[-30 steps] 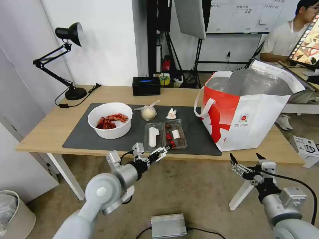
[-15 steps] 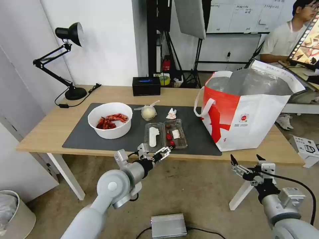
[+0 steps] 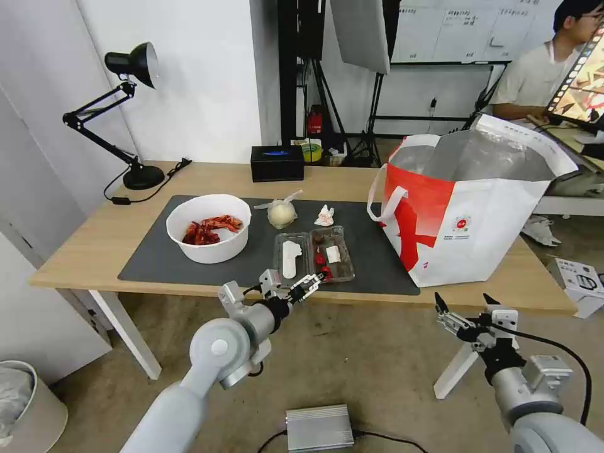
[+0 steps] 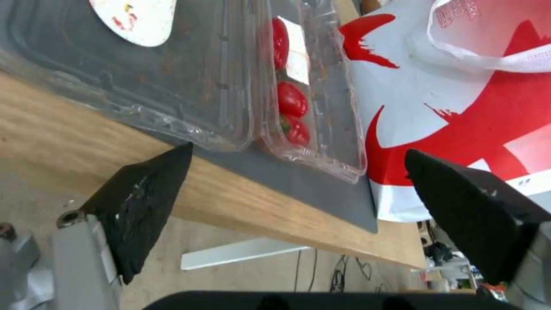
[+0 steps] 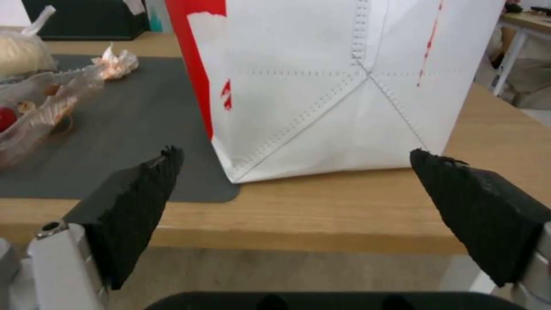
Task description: Pick up the trash from the table and place it into the takeout bag.
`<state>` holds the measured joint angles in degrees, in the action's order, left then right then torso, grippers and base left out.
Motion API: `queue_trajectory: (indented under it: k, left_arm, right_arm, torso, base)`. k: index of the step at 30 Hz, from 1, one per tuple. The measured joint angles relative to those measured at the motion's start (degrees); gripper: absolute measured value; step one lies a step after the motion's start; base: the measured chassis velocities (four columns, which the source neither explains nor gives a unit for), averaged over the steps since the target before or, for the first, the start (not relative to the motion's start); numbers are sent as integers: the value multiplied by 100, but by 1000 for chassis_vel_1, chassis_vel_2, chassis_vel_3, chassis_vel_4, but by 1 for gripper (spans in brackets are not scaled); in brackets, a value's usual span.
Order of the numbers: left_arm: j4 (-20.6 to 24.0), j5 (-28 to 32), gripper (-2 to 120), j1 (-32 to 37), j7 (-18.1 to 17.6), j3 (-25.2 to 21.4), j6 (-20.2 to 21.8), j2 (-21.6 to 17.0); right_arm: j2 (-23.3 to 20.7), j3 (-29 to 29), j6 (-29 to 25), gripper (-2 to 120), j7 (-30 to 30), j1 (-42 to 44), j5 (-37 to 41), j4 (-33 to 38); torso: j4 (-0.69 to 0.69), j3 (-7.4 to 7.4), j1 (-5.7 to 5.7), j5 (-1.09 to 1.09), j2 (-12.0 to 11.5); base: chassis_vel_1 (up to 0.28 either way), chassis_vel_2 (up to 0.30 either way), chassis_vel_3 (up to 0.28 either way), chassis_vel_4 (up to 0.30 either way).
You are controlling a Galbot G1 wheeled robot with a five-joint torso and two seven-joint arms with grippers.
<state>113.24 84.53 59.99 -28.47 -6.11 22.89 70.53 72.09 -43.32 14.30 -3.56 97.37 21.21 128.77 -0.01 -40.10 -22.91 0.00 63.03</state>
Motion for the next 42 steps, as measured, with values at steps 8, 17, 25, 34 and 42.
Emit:
queue_trajectory:
  k: [8, 17, 25, 34, 42]
  left_arm:
    - [-31, -236, 100, 72, 150, -34, -74, 2]
    - [-72, -387, 100, 90, 295, -75, -152, -48]
    - [-94, -480, 100, 121, 401, -86, -213, -47]
    - [-65, -585, 100, 176, 486, -99, -261, -74]
    - [-32, -647, 100, 216, 537, -113, -290, -95]
  right_arm:
    - [24, 36, -31, 100, 4, -20, -1, -58]
    - [58, 82, -70, 100, 33, -25, -9, -122]
    - [88, 93, -100, 100, 44, -7, -25, -149]
    - [116, 101, -139, 100, 51, 14, -40, -175]
    - [121, 123, -148, 100, 58, 16, -54, -191]
  torso:
    - [-1, 1, 0, -1, 1]
    - [1, 0, 0, 0, 1]
    - [1, -1, -1, 0, 0]
    - [2, -1, -2, 0, 0]
    - [2, -2, -1, 0, -1]
  base:
    - [0, 0, 0, 0]
    - [0, 0, 0, 0]
    - [0, 0, 0, 0]
    - [0, 0, 0, 0]
    - [0, 0, 0, 0]
